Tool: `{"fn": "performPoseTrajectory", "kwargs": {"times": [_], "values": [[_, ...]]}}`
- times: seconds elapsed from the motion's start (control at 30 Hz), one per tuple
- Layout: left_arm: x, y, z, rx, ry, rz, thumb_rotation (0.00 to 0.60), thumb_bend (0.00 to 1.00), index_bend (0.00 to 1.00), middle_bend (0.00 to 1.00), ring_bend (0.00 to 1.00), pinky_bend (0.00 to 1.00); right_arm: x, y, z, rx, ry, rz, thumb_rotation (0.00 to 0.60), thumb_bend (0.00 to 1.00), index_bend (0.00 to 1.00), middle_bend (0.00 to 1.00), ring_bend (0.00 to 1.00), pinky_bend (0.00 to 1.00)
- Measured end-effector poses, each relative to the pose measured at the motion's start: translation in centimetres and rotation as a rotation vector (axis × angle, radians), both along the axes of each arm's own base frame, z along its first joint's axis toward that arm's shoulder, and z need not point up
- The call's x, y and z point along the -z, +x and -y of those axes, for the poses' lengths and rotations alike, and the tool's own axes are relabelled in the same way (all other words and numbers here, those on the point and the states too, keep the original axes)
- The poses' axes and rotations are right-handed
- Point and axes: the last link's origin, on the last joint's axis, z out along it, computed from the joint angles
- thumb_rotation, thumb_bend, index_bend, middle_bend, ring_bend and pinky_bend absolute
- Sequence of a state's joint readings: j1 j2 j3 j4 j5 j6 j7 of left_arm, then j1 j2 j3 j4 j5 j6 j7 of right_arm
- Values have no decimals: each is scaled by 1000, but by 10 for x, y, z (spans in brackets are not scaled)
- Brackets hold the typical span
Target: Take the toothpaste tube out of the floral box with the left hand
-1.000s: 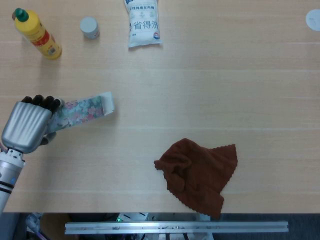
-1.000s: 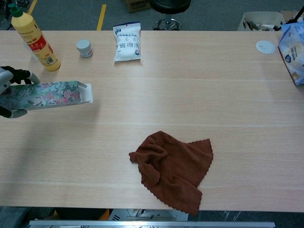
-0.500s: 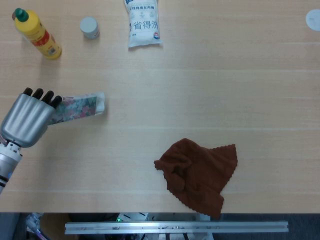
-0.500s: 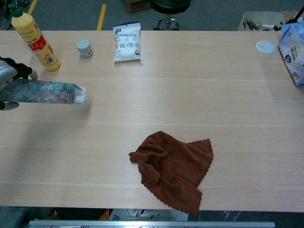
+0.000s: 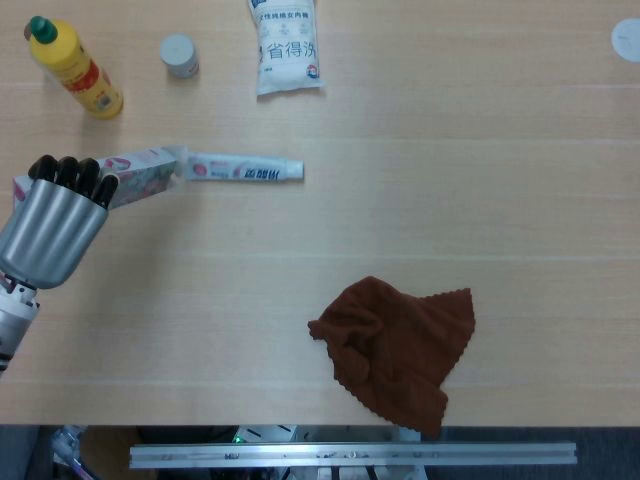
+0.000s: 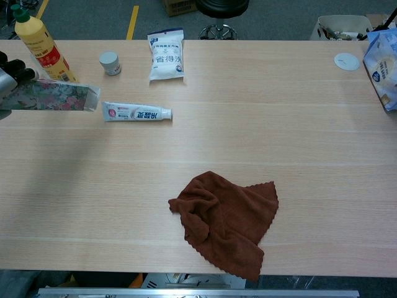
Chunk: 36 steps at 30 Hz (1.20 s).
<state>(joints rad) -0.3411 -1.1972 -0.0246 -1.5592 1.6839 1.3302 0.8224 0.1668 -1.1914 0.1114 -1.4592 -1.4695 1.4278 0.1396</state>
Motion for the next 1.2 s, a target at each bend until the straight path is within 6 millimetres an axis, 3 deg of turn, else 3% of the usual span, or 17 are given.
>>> {"fn": "performPoseTrajectory", "kwargs": {"times": [0.2, 0.47, 0.57, 0.8, 1.2], "values": [[-1, -4, 1, -71, -19, 110, 600, 173, 430, 460, 422, 539, 1, 0, 0, 1, 2, 1, 600, 50, 311, 323, 207, 333], [4, -11, 6, -298, -144, 425, 600, 173, 396, 434, 410, 537, 2, 1, 0, 0, 4, 2, 600, 49, 311, 323, 207, 333], [8, -16, 7, -382, -195, 527, 600, 173, 346, 375, 375, 496, 2, 1, 0, 0, 3, 3, 600, 49, 311, 323, 207, 333], [20, -29, 7, -522, -287, 649, 600, 173, 207, 127, 186, 281, 2, 1, 0, 1, 4, 2, 600, 49, 311, 323, 207, 333], [33, -37, 6, -564, -311, 737, 600, 172, 194, 82, 148, 249, 2, -1, -1, 7, 3, 7, 600, 49, 311, 323, 207, 333]]}}
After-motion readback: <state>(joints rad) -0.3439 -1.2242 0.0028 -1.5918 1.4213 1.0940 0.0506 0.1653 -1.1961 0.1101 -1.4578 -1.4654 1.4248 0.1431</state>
